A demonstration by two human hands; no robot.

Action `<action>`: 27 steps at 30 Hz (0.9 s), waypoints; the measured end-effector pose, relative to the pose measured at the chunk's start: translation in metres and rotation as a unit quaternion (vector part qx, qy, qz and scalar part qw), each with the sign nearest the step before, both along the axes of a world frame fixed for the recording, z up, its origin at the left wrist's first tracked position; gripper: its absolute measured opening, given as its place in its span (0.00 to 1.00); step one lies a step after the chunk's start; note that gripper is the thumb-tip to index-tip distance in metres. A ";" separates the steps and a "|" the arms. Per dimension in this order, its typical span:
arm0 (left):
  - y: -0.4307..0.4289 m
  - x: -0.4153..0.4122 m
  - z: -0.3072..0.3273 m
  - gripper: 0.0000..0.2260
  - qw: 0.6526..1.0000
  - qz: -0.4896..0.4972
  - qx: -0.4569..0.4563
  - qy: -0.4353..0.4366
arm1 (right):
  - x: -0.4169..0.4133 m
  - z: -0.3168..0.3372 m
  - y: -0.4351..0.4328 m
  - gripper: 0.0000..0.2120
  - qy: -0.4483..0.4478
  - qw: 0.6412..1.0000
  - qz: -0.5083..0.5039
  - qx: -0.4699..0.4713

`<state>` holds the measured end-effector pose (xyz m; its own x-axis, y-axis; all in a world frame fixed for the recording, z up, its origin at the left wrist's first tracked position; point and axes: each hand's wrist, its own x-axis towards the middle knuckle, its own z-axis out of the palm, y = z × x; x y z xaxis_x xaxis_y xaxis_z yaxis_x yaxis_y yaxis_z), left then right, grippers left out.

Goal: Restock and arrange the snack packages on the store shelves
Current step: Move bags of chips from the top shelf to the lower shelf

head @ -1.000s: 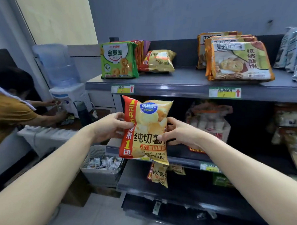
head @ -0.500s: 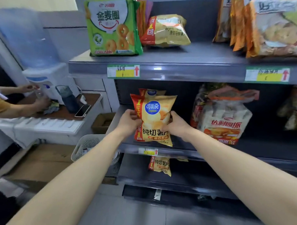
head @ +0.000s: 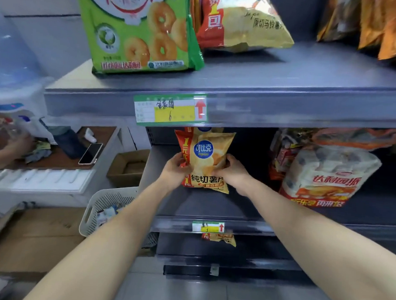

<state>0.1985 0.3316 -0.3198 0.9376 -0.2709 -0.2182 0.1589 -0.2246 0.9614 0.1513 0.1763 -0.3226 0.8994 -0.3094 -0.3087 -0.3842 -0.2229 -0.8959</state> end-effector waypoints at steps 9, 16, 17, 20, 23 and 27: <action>-0.013 0.021 -0.011 0.22 0.999 0.016 0.036 0.018 | 0.022 -0.016 -0.006 0.27 0.000 0.999 -0.036 0.024; -0.009 0.013 -0.015 0.18 0.994 0.025 0.108 0.022 | 0.010 -0.019 -0.007 0.35 0.012 0.999 -0.031 -0.004; -0.009 0.010 -0.013 0.19 0.993 0.026 0.112 0.021 | 0.008 -0.018 -0.008 0.35 0.013 0.999 -0.030 -0.008; -0.007 0.000 -0.005 0.23 0.992 0.028 0.120 0.022 | -0.002 -0.014 -0.010 0.36 0.011 0.999 -0.028 -0.019; -0.003 -0.012 0.002 0.26 0.992 0.033 0.120 0.025 | -0.014 -0.009 -0.012 0.36 0.005 0.999 -0.027 -0.021; 0.002 -0.030 0.012 0.27 0.989 0.043 0.141 0.008 | -0.034 -0.001 -0.013 0.34 -0.018 0.999 -0.019 -0.037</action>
<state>0.1689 0.3335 -0.3080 0.9500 -0.1166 -0.2897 0.2045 -0.4689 0.8593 0.1176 0.1634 -0.3235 0.8964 -0.3651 -0.2512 -0.3617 -0.2750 -0.8908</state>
